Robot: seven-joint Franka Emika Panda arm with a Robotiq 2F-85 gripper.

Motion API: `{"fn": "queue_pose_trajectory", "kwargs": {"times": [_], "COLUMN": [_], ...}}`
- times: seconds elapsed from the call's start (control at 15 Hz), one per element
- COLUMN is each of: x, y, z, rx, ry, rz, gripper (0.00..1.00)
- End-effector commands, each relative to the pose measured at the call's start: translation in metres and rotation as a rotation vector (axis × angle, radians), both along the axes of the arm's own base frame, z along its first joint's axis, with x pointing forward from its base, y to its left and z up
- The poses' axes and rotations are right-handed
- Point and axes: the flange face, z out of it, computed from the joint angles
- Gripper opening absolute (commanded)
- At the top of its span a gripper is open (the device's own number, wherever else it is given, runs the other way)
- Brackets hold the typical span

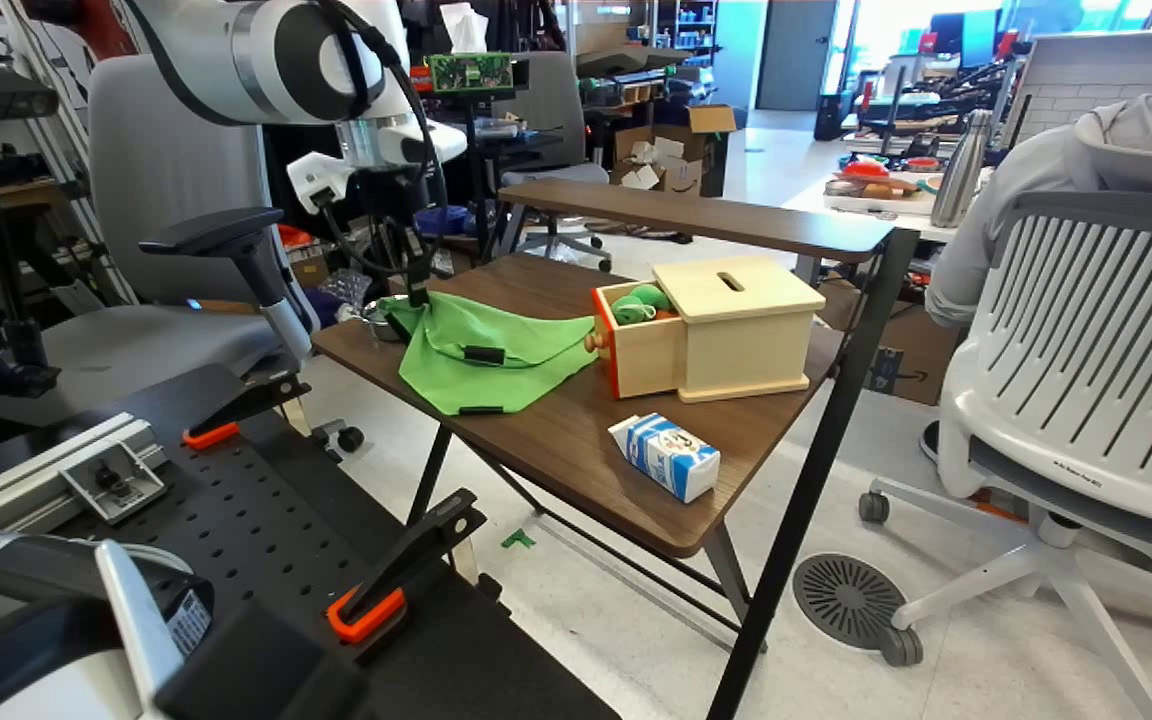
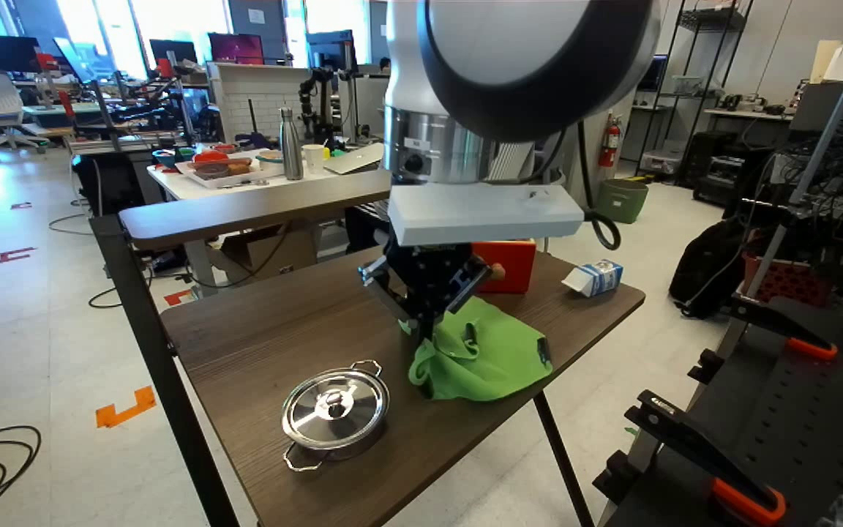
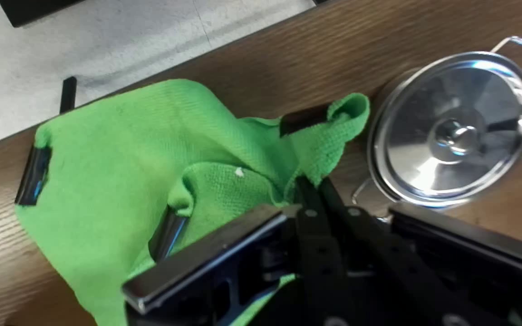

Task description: Fold the green towel on the table.

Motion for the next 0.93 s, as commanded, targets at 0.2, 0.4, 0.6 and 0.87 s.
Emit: {"fn": "queue_pose_trajectory", "kwargs": {"times": [0.2,0.4,0.6,0.87], "x": [0.017,0.02,0.013,-0.004], "y": [0.006,-0.02,-0.056,-0.094], "z": [0.051,0.05,0.037,0.012], "rx": [0.073,0.094,0.094,0.064], "ry": [-0.06,-0.056,-0.023,0.035], "rz": [-0.017,-0.082,-0.142,-0.177], "gripper": [0.01,0.01,0.01,0.01]}}
